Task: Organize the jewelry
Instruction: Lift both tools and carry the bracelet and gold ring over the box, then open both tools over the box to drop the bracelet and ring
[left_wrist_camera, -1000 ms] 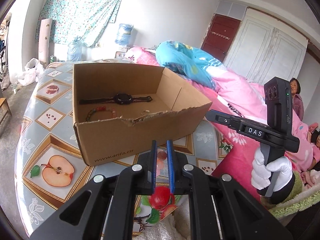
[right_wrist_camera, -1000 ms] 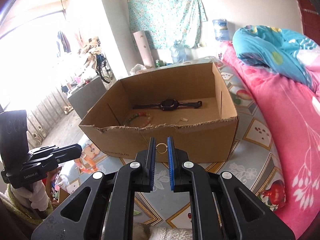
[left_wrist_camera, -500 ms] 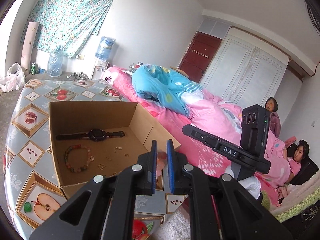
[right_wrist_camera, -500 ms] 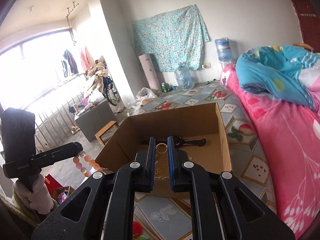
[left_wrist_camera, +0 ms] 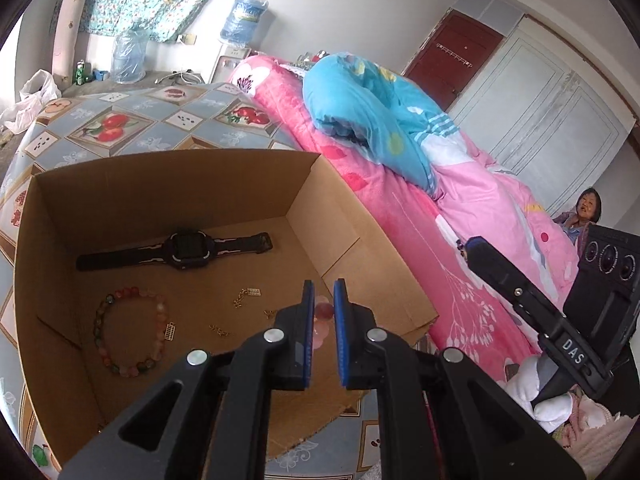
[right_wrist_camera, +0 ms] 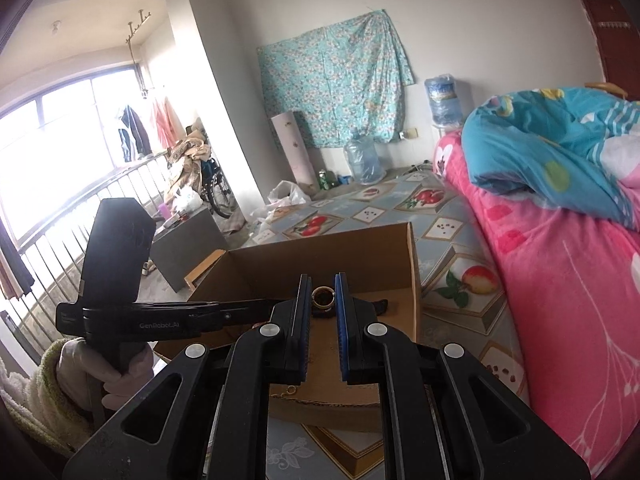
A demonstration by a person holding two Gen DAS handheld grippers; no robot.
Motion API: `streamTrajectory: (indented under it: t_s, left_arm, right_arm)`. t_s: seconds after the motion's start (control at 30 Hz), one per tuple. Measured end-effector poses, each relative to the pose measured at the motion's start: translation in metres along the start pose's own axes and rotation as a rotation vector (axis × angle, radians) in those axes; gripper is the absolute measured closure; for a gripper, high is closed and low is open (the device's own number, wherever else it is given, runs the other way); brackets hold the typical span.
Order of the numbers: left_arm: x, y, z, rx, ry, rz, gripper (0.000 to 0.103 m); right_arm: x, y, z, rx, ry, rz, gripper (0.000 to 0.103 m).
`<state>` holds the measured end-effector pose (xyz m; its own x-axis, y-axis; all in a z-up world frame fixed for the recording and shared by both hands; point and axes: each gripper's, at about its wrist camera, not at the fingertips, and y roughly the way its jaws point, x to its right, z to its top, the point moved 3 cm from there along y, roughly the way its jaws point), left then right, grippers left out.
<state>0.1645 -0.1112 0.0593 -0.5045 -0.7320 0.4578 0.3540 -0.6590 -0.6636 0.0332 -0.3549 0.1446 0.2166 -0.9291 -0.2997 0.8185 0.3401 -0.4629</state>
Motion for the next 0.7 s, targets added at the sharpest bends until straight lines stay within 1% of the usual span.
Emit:
streamTrajectory:
  t_s: [0.1,0.2,0.23,0.3,0.33,0.4,0.43,0.47,0.53,0.6,0.7]
  left_arm:
    - [-0.004,0.026,0.008,-0.061,-0.036,-0.002,0.094]
    - [-0.003,0.047,0.016,-0.094,-0.059,-0.004,0.094]
    - [-0.001,0.054,0.019,-0.101,-0.053,-0.001,0.094]
    - [0.006,0.068,0.021,-0.126,-0.015,0.041,0.094]
    - [0.008,0.075,0.019,-0.152,-0.002,0.045,0.094]
    - [0.009,0.085,0.012,-0.195,-0.01,0.027,0.092]
    - [0.006,0.088,0.01,-0.209,-0.02,0.029,0.088]
    - [0.004,0.088,0.009,-0.211,-0.031,0.027,0.086]
    - [0.001,0.081,0.008,-0.186,-0.055,0.003,0.085]
    - [-0.002,0.071,0.011,-0.144,-0.065,-0.004,0.083]
    - [-0.01,0.049,0.014,-0.079,-0.083,0.001,0.083]
  right_arm:
    - [0.01,0.001,0.002,0.003,0.015,-0.004,0.093]
    - [0.022,0.004,0.003,0.003,0.04,-0.011,0.093]
    - [0.025,0.005,0.003,0.004,0.048,-0.013,0.093]
    - [0.029,0.004,0.004,0.006,0.058,-0.018,0.093]
    - [0.031,0.004,0.004,0.006,0.061,-0.022,0.093]
    - [0.035,0.004,0.005,0.003,0.067,-0.029,0.093]
    - [0.036,0.004,0.005,0.001,0.069,-0.032,0.093]
    - [0.037,0.004,0.005,0.0,0.07,-0.035,0.093]
    - [0.037,0.005,0.006,-0.006,0.07,-0.038,0.093]
    - [0.036,0.006,0.008,-0.014,0.065,-0.037,0.093]
    - [0.033,0.013,0.013,-0.038,0.061,-0.007,0.093]
